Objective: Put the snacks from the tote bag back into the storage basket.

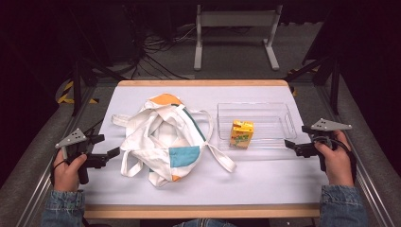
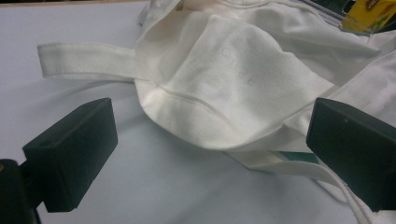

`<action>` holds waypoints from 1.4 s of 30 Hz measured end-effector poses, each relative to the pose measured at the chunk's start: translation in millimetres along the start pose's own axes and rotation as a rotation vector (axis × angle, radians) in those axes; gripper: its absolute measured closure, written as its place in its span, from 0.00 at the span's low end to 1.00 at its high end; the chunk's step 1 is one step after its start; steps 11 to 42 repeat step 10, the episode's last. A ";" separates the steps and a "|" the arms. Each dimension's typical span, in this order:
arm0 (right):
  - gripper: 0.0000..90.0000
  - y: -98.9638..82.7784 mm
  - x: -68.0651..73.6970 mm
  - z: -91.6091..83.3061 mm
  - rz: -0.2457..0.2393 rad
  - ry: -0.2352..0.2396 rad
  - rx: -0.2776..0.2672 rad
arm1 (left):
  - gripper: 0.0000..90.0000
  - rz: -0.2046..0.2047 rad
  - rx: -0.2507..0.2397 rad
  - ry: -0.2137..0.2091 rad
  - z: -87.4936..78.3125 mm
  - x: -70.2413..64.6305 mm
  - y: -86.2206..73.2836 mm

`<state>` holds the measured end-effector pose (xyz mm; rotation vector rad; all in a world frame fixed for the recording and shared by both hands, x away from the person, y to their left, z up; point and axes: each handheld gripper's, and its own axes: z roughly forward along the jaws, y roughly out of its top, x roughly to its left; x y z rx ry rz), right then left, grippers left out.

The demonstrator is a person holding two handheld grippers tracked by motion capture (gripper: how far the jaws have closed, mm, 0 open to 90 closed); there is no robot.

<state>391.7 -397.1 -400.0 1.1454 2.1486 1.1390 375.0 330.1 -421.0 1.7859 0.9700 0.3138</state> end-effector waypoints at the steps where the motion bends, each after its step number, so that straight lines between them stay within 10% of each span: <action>1: 0.03 -0.1 0.2 0.0 0.003 0.002 0.006 | 0.03 -0.001 0.002 0.000 0.7 0.6 -0.8; 42: 0.03 2.7 4.1 0.7 0.010 0.003 0.029 | 0.03 -0.003 0.009 -0.015 1.4 2.9 -3.4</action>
